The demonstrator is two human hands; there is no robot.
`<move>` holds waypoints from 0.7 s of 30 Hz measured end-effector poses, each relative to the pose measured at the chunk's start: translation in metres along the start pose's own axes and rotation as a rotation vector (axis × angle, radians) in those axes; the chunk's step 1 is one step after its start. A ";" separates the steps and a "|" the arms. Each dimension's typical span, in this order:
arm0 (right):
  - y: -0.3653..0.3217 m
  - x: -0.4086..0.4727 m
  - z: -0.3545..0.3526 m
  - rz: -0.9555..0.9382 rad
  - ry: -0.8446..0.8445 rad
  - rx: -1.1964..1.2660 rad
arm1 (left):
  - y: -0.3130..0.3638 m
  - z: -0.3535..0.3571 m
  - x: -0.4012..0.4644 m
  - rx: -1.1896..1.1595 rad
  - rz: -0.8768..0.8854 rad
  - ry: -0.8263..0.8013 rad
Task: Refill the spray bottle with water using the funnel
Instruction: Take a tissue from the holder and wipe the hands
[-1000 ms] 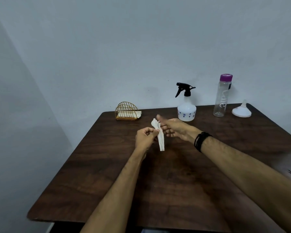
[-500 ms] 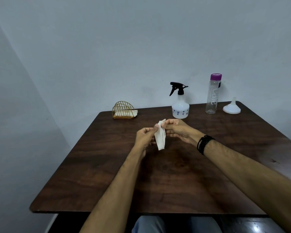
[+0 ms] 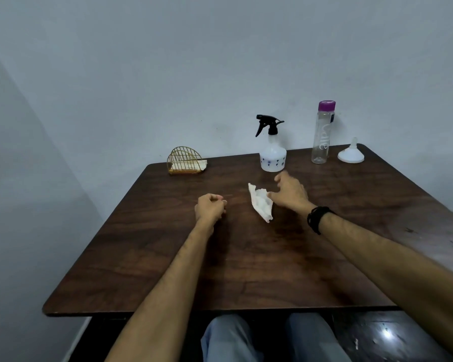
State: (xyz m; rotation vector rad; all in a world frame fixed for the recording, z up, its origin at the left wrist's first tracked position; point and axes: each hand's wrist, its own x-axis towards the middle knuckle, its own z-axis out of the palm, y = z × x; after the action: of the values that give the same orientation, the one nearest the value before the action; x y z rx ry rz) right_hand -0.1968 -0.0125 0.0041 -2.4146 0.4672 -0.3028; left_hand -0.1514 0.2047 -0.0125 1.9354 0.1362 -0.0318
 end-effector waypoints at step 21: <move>-0.015 -0.023 0.051 -0.576 -0.541 -0.512 | -0.052 -0.041 0.043 1.019 0.289 -0.145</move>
State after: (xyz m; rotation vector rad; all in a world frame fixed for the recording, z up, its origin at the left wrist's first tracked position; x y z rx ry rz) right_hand -0.1974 0.0367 -0.0276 -2.9381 -0.4594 0.2713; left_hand -0.1157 0.2650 -0.0500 2.9375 -0.3239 -0.0560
